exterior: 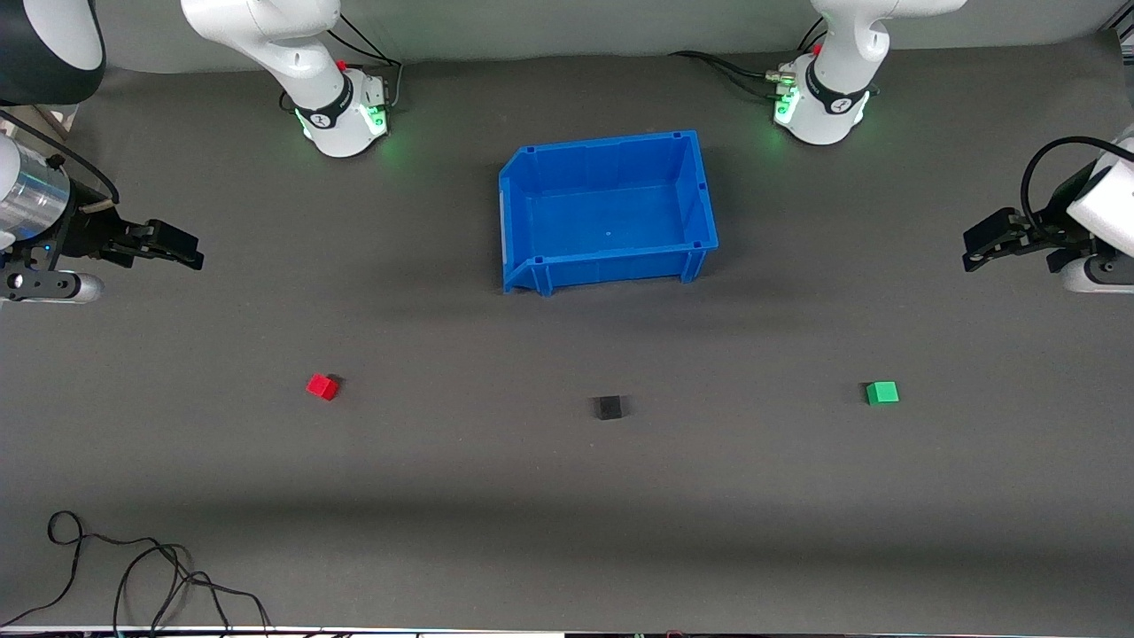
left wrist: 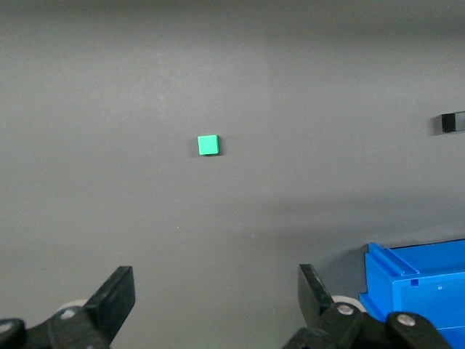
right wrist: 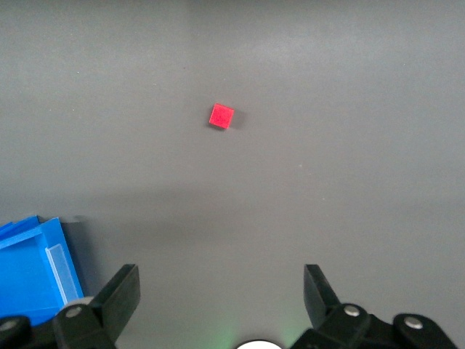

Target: Attach green and red cubes to black cube

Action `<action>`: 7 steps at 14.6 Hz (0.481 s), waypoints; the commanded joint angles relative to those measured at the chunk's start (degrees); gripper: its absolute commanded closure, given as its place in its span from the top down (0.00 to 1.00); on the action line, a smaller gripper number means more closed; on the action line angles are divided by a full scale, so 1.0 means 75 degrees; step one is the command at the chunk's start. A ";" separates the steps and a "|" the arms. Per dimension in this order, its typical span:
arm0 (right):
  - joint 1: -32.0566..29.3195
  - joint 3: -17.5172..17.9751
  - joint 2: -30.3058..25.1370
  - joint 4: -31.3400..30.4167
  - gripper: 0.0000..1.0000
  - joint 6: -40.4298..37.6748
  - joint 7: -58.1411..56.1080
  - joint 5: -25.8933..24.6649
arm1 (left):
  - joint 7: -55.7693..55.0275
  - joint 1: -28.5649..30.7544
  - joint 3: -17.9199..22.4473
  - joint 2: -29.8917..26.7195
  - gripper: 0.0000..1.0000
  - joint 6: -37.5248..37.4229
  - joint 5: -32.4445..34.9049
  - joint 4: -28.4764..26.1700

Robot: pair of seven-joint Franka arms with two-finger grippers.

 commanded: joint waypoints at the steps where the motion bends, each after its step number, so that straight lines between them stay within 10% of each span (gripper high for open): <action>1: -0.0034 0.0030 0.0058 0.0132 1.00 -0.0013 -0.0051 0.0150 | 0.0109 -0.0017 0.0032 -0.0014 1.00 -0.0088 0.0090 0.0097; 7: -0.0034 0.0030 0.0116 0.0191 1.00 0.0034 -0.0051 0.0150 | 0.0109 -0.0017 0.0032 -0.0014 1.00 -0.0088 0.0079 0.0097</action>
